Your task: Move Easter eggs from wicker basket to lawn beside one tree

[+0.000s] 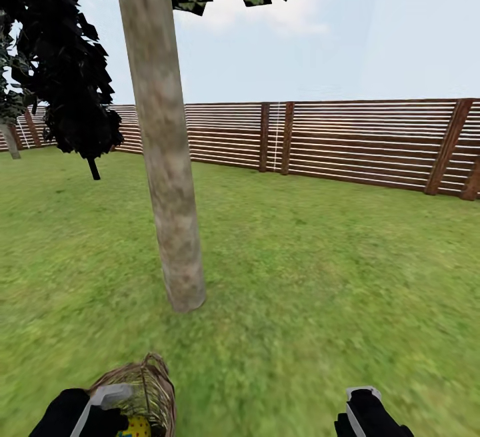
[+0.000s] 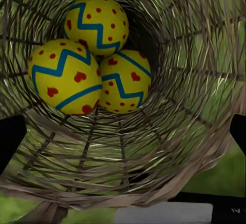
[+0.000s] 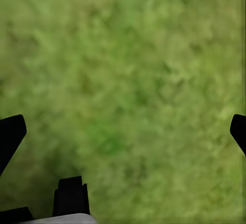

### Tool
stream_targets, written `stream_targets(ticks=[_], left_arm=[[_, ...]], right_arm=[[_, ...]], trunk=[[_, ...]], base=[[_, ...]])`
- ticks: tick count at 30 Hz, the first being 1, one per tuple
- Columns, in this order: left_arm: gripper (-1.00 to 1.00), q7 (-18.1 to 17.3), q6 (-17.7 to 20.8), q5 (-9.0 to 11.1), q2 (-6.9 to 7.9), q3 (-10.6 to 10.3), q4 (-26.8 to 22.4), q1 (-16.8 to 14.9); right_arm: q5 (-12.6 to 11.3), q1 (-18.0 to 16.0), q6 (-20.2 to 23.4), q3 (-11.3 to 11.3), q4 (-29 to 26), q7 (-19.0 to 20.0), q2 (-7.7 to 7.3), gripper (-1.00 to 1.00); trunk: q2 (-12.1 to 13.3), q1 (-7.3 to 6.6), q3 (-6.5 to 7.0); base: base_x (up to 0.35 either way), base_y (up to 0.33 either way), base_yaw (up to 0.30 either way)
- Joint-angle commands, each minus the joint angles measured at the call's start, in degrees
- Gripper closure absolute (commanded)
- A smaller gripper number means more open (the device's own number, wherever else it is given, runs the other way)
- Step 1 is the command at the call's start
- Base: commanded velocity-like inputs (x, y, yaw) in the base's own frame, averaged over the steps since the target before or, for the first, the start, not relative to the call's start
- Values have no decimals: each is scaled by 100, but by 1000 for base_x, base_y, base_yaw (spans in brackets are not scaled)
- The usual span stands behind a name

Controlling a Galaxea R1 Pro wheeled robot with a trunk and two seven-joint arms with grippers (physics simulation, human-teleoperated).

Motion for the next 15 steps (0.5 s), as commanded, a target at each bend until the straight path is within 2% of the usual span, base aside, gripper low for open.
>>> stream_targets(ticks=[1, 15], left_arm=[[-100, -75, 20, -58, 8, 16, -6, -3], [-100, -111, 22, -60, -13, 8, -4, -3]], right_arm=[[55, -2, 31, -20, -9, 22, 2, -100], [47, -2, 38, -25, -13, 22, -14, -100]], trunk=[[39, -23, 12], [600, -331, 264]], base=[[0, 0, 0], [0, 0, 0]])
